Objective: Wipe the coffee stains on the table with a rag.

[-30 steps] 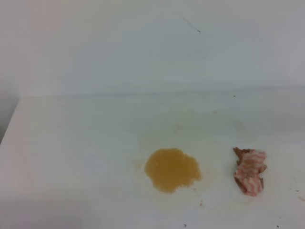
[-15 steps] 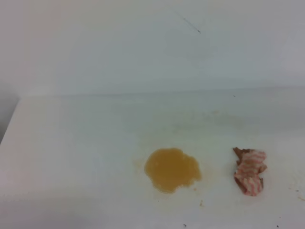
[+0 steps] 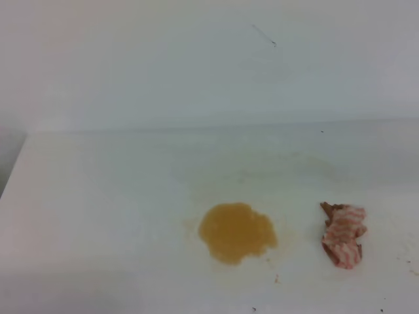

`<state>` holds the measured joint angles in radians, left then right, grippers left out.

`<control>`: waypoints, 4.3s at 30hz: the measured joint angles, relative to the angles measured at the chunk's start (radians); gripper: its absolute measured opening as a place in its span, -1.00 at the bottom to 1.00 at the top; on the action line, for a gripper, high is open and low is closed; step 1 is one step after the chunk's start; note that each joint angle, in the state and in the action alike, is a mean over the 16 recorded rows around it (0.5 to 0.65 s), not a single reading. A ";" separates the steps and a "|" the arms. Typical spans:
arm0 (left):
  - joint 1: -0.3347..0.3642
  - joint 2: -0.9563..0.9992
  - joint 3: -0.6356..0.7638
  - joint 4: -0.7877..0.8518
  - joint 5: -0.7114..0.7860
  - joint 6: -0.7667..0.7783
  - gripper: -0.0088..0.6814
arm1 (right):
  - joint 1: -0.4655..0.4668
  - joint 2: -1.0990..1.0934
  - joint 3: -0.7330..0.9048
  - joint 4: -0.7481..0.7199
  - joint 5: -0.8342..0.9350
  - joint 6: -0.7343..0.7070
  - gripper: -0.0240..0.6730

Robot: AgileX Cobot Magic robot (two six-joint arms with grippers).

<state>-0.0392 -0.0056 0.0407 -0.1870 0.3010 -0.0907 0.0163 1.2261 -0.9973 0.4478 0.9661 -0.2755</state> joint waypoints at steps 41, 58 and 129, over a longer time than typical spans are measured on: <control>0.000 0.000 0.000 0.000 0.000 0.000 -0.97 | 0.162 0.403 -0.238 -0.075 0.014 0.002 0.19; 0.000 0.000 0.000 0.000 0.000 0.000 -0.97 | 0.248 0.656 -0.263 -0.230 -0.067 0.150 0.14; 0.001 0.004 0.000 0.000 0.000 0.000 -0.97 | 0.518 1.056 -0.880 -0.203 0.128 -0.022 -0.87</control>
<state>-0.0383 -0.0015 0.0407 -0.1870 0.3010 -0.0907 0.5341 2.2819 -1.8775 0.2452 1.0943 -0.2975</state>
